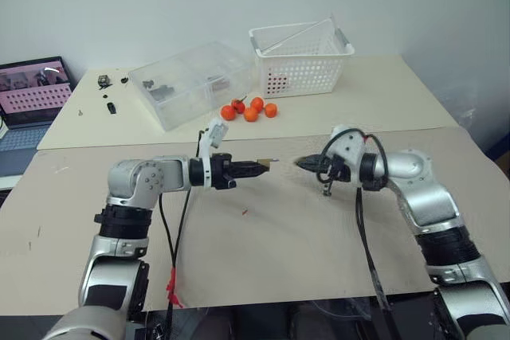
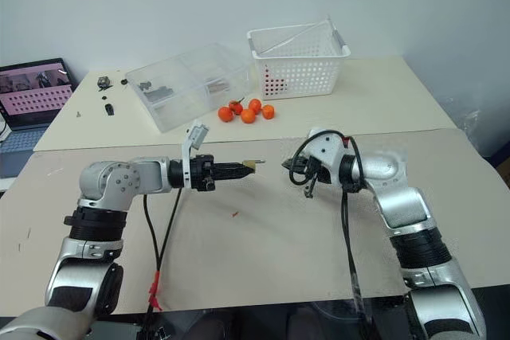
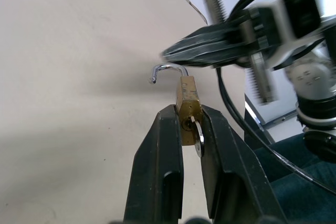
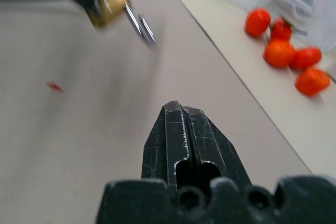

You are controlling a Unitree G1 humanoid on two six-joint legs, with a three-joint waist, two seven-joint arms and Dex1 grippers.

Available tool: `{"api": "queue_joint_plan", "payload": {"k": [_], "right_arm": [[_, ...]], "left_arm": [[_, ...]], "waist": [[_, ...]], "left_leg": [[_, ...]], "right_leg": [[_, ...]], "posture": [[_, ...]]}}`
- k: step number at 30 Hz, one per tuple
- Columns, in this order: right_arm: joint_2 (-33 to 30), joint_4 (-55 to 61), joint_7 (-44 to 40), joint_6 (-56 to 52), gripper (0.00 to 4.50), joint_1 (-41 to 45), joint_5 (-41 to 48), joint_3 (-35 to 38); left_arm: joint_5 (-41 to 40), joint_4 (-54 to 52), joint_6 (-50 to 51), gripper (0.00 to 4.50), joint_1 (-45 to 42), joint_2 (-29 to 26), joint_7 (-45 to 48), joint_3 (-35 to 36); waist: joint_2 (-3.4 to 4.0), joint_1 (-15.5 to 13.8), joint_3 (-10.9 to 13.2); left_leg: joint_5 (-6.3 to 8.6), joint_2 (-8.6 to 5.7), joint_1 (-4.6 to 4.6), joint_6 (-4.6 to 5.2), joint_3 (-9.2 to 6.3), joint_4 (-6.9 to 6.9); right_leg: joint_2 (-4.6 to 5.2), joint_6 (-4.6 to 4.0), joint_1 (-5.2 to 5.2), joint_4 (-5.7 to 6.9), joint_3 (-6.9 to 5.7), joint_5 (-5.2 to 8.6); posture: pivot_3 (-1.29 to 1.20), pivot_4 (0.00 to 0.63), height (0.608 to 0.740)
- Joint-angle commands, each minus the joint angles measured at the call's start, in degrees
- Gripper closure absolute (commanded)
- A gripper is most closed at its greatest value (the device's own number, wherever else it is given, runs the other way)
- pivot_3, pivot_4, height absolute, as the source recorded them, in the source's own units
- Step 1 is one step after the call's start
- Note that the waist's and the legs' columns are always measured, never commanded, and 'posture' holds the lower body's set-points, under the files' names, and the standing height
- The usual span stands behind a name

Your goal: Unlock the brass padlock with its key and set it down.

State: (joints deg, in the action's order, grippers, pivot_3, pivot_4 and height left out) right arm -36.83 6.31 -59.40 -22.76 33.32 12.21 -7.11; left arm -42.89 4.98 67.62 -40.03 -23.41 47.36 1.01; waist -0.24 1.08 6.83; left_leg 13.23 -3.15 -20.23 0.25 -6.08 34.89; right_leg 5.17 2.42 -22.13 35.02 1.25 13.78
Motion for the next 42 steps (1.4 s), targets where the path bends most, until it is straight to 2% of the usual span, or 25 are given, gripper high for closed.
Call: {"api": "queue_joint_plan", "payload": {"k": [1,7,10,12,18,28,42], "right_arm": [[-2.5,7.2,-4.1,-5.9,3.72,1.9,7.6,3.3],[-6.0,13.4,-7.4,-7.9,1.66,0.6,9.4,0.1],[-6.5,14.0,-7.5,-7.7,0.49,0.3,9.2,-0.8],[-6.8,14.2,-7.4,-7.6,0.02,0.1,9.1,-1.2],[-7.5,14.4,-5.9,-6.9,0.02,0.0,7.4,-1.4],[-8.1,16.2,-5.0,-7.8,0.02,-0.8,7.8,-0.4],[-8.7,16.7,-3.8,-7.4,0.02,0.0,7.7,-0.2]], "left_arm": [[-0.8,-2.2,0.0,4.42,-0.1,-1.1,1.3,0.0],[-1.1,-2.6,0.2,4.42,0.0,-1.2,1.9,-0.6],[-1.1,-2.8,0.2,4.42,0.2,-1.3,2.0,-0.9],[-1.2,-2.9,0.4,4.42,0.5,-1.4,2.2,-1.1],[0.2,-3.3,0.1,4.42,1.4,-2.6,3.3,-4.0],[7.6,-4.6,-6.3,4.42,5.0,-7.5,8.2,-15.1],[13.8,0.9,-9.9,4.42,7.9,-6.5,8.4,-18.4]], "waist": [[0.0,-0.2,0.0],[0.0,-0.4,0.0],[-0.01,-0.3,0.0],[0.0,-0.2,0.0],[-0.01,-0.2,0.0],[-0.01,-0.3,0.0],[0.0,-0.2,0.0]], "left_leg": [[0.01,0.0,0.0,0.01,0.0,0.01],[0.02,-0.01,-0.03,0.03,-0.01,0.0],[0.02,0.0,-0.03,0.03,0.0,0.02],[0.02,0.0,-0.02,0.02,0.0,0.02],[0.02,0.01,-0.02,0.02,0.0,0.01],[0.02,0.01,-0.02,0.03,0.01,-0.01],[0.03,0.01,-0.02,0.06,0.01,0.01]], "right_leg": [[0.0,0.0,0.02,-0.02,-0.01,0.0],[0.03,0.0,0.01,-0.05,-0.05,0.0],[0.01,0.01,0.01,-0.04,-0.05,0.0],[0.01,0.01,-0.01,-0.01,-0.04,0.0],[0.0,0.0,-0.01,-0.01,-0.03,0.0],[0.0,0.0,-0.01,-0.03,-0.01,0.0],[-0.01,0.01,0.0,-0.02,-0.04,0.01]], "posture": [[0.0,0.15,0.74],[0.0,0.15,0.74],[0.0,0.15,0.74],[0.0,0.15,0.74],[0.0,0.15,0.74],[0.0,0.15,0.74],[0.0,0.15,0.74]]}}
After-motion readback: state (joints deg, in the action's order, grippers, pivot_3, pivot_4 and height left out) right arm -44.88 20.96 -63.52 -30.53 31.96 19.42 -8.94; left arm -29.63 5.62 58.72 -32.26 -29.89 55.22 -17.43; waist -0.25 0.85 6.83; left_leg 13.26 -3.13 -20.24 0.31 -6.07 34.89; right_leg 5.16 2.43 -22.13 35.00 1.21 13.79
